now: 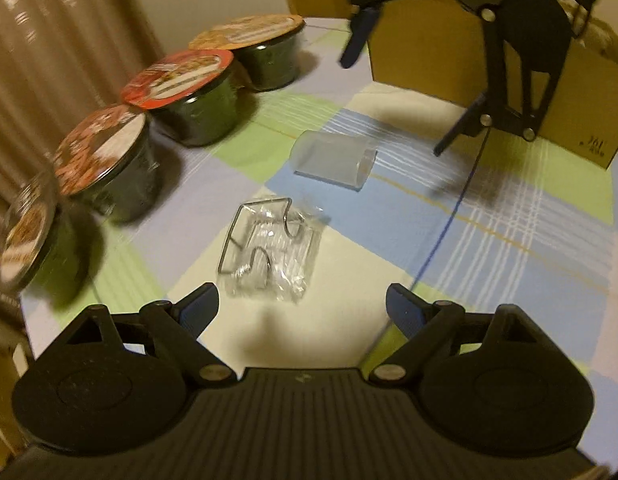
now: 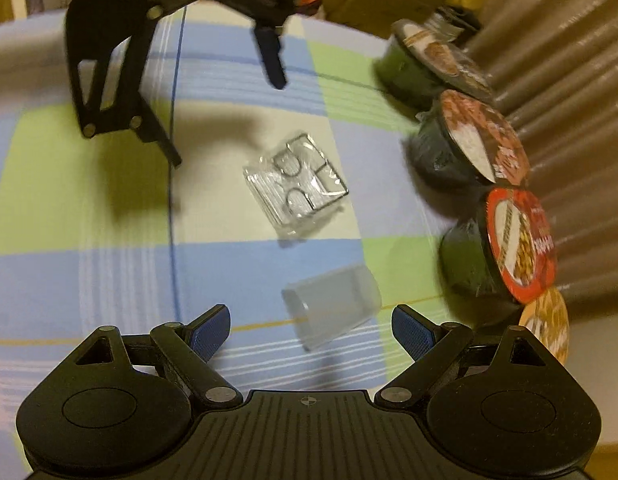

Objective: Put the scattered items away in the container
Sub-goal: 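Grasp the clear wire-frame packet with the left tool while the right tool grasps the frosted cup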

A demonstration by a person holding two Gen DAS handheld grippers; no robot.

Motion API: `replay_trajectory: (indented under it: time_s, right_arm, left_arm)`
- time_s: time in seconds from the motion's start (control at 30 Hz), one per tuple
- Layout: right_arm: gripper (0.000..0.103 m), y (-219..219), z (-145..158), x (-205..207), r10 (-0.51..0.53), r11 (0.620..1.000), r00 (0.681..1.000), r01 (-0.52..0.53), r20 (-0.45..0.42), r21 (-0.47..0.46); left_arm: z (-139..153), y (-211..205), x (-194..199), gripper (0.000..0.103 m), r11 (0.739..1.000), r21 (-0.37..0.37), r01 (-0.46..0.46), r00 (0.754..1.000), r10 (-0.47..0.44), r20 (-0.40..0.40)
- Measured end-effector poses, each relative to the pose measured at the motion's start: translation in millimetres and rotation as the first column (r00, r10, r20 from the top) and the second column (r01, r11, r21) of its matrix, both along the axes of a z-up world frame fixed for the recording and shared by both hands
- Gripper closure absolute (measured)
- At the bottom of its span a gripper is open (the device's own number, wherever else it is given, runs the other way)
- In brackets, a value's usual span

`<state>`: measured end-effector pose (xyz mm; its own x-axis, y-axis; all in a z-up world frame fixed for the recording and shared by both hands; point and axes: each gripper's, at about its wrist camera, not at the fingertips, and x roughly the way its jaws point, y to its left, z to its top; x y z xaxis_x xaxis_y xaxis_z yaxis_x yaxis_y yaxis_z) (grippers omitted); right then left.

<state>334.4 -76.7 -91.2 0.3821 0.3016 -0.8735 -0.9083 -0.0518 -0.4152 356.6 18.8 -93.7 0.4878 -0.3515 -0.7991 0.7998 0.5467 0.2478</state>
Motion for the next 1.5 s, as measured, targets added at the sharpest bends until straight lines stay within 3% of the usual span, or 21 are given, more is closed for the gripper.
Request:
replay_trajectory:
  time_s: [0.17, 0.33, 0.73, 0.87, 1.07, 1.13, 1.23, 1.37, 1.4, 1.43, 1.5]
  right_arm:
    - [0.01, 12, -24, 14, 0.071, 0.993, 0.997, -0.069, 0.022, -0.099]
    - [0.01, 22, -35, 29, 0.095, 0.987, 0.995, -0.091, 0.018, -0.135]
    - [0.01, 43, -47, 53, 0.188, 0.958, 0.982, -0.187, -0.013, -0.216]
    - [0.01, 49, -50, 62, 0.177, 0.951, 0.983, -0.184, -0.049, -0.247]
    - [0.01, 55, -53, 73, 0.115, 0.959, 0.986, -0.142, -0.122, -0.245]
    - [0.024, 55, -51, 75, 0.082, 0.962, 0.986, -0.117, -0.146, -0.245]
    - [0.031, 54, -47, 76, 0.055, 0.961, 0.988, -0.091, -0.141, -0.263]
    - [0.032, 47, -41, 71, 0.014, 0.967, 0.988, -0.054, -0.156, -0.25]
    - [0.032, 45, -39, 67, 0.014, 0.968, 0.988, -0.053, -0.156, -0.245]
    - [0.032, 43, -37, 62, 0.01, 0.97, 0.987, -0.048, -0.159, -0.237]
    - [0.032, 39, -33, 52, -0.001, 0.974, 0.987, -0.035, -0.159, -0.222]
  left_arm:
    - [-19, -10, 27, 0.015, 0.994, 0.083, 0.075, 0.997, -0.076, 0.006]
    - [-32, -14, 48, 0.015, 0.986, 0.124, 0.109, 0.994, -0.109, -0.003]
    - [-41, -21, 81, 0.018, 0.978, 0.124, 0.168, 0.985, -0.161, -0.068]
    - [-42, -22, 89, 0.019, 0.98, 0.1, 0.174, 0.982, -0.164, -0.098]
    - [-41, -25, 101, 0.027, 0.987, 0.042, 0.155, 0.976, -0.146, -0.16]
    - [-41, -24, 103, 0.035, 0.99, 0.017, 0.143, 0.973, -0.137, -0.185]
    - [-40, -22, 103, 0.04, 0.992, -0.002, 0.129, 0.97, -0.126, -0.21]
    - [-37, -21, 95, 0.044, 0.992, -0.001, 0.128, 0.972, -0.126, -0.198]
    - [-36, -21, 92, 0.047, 0.992, -0.004, 0.126, 0.973, -0.124, -0.195]
    - [-34, -20, 90, 0.058, 0.993, -0.013, 0.121, 0.974, -0.121, -0.19]
    - [-31, -17, 85, 0.06, 0.994, -0.029, 0.104, 0.975, -0.108, -0.194]
